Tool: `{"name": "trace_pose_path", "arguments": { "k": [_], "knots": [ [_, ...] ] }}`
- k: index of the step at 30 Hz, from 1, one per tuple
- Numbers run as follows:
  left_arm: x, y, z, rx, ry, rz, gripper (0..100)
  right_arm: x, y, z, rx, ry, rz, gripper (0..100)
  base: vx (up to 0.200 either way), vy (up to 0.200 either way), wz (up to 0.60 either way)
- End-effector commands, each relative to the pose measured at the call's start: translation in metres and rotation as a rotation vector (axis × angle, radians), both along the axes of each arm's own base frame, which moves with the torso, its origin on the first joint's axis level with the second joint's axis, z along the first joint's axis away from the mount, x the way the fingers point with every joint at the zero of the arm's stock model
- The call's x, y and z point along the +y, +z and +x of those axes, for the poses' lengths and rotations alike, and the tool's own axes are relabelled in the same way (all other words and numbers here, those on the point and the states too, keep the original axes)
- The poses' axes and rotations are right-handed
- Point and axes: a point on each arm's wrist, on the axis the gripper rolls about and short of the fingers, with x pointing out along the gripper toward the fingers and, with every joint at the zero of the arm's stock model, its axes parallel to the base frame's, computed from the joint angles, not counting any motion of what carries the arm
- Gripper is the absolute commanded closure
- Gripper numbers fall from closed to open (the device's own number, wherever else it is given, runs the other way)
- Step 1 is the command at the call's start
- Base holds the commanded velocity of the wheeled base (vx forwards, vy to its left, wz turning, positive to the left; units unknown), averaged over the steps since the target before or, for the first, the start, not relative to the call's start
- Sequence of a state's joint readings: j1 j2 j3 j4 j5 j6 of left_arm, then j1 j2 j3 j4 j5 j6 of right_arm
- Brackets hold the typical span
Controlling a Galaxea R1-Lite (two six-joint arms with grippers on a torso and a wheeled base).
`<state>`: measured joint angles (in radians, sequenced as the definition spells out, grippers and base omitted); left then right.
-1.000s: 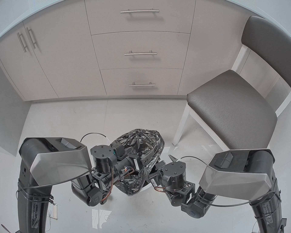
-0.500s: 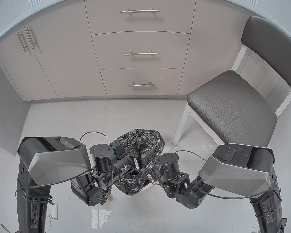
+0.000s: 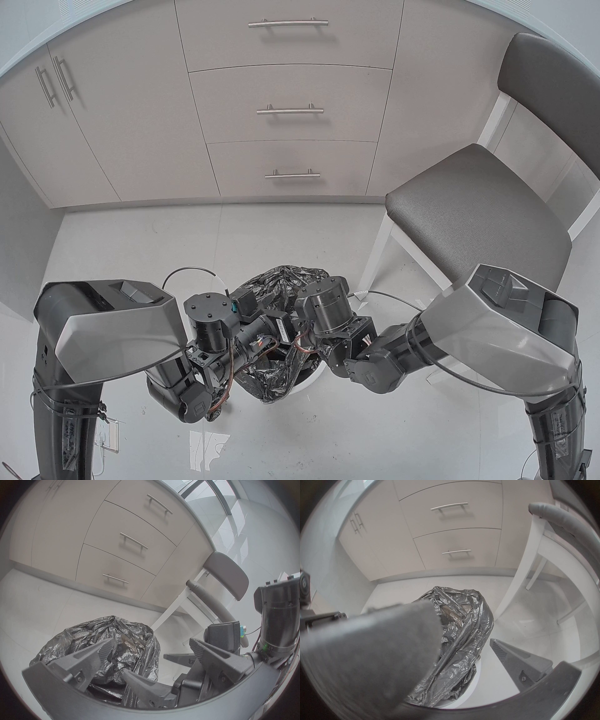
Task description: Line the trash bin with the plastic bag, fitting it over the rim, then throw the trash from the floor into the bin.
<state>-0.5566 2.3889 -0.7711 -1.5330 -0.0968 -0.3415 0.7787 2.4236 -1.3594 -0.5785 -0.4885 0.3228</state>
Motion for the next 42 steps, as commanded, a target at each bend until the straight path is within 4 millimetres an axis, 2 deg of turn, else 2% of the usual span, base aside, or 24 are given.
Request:
{"name": "trace_pose_path", "arguments": {
  "k": [1,5,10,16,22,26,33,36,42],
  "knots": [
    [0.002,0.001,0.001,0.004,0.000,0.001,0,0.003,0.021,0.002,-0.011,-0.020,0.074,0,0.000,0.000,0.00],
    [0.002,0.000,0.000,0.007,0.000,0.003,0,0.003,0.017,0.000,0.015,-0.030,0.081,0,0.000,0.000,0.00],
    [0.002,0.000,0.001,0.007,0.003,0.002,0,0.007,0.002,-0.006,0.044,-0.019,0.056,0,0.000,0.000,0.00],
    [0.019,0.002,0.012,0.000,0.057,-0.004,0,0.013,-0.003,-0.012,0.052,-0.001,0.048,0,0.000,0.000,0.00],
    [0.031,0.020,0.018,-0.031,0.092,-0.042,0,0.013,-0.001,-0.013,0.050,0.000,0.050,0,0.000,0.000,0.00],
    [0.036,0.024,0.020,-0.039,0.101,-0.049,0,0.010,-0.006,-0.016,0.061,0.000,0.037,0,0.000,0.000,0.00],
    [0.037,0.025,0.020,-0.036,0.106,-0.059,0,0.008,-0.012,-0.019,0.077,0.000,0.022,0,0.000,0.000,0.00],
    [0.037,0.031,0.019,-0.049,0.107,-0.068,0,0.006,-0.015,-0.024,0.091,0.003,0.008,0,0.000,0.000,0.00],
    [0.038,0.036,0.019,-0.057,0.107,-0.074,0,0.010,-0.018,-0.033,0.104,0.018,0.005,0,0.000,0.000,0.00]
  ]
}}
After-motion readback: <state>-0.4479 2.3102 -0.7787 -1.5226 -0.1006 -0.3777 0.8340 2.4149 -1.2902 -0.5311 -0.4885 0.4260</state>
